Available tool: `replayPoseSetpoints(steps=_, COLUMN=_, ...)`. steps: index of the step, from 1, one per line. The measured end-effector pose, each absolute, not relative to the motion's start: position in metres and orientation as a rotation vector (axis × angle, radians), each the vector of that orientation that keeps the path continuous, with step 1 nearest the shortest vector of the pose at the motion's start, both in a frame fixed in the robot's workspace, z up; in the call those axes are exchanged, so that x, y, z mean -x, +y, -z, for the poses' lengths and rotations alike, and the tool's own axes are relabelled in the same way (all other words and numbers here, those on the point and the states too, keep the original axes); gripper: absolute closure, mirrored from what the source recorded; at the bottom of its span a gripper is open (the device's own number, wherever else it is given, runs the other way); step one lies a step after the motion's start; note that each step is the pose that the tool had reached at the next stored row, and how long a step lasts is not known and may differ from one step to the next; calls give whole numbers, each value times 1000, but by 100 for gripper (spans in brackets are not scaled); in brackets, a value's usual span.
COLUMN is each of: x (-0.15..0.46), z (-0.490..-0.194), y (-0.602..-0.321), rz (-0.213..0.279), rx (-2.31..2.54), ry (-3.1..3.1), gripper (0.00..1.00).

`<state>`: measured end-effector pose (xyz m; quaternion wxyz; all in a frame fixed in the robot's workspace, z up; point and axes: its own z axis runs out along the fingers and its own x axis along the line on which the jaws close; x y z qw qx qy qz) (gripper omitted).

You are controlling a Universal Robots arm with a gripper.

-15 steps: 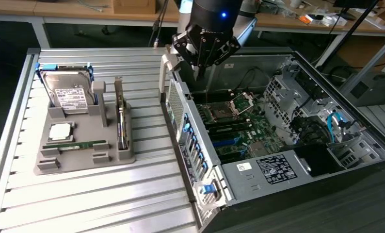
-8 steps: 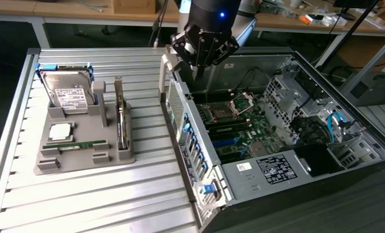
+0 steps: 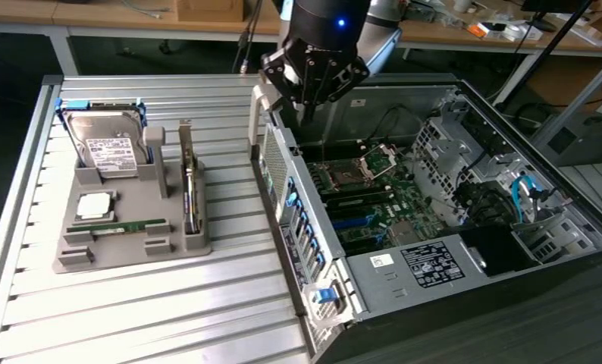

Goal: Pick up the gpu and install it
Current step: 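Reach for the gpu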

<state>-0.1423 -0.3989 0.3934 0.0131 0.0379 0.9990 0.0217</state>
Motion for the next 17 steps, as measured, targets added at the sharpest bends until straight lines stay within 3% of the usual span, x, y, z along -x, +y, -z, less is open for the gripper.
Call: replayPoseSetpoints(steps=17, x=152, z=-393, y=-399, rz=-68, rx=-118, ry=3112, gripper=89)
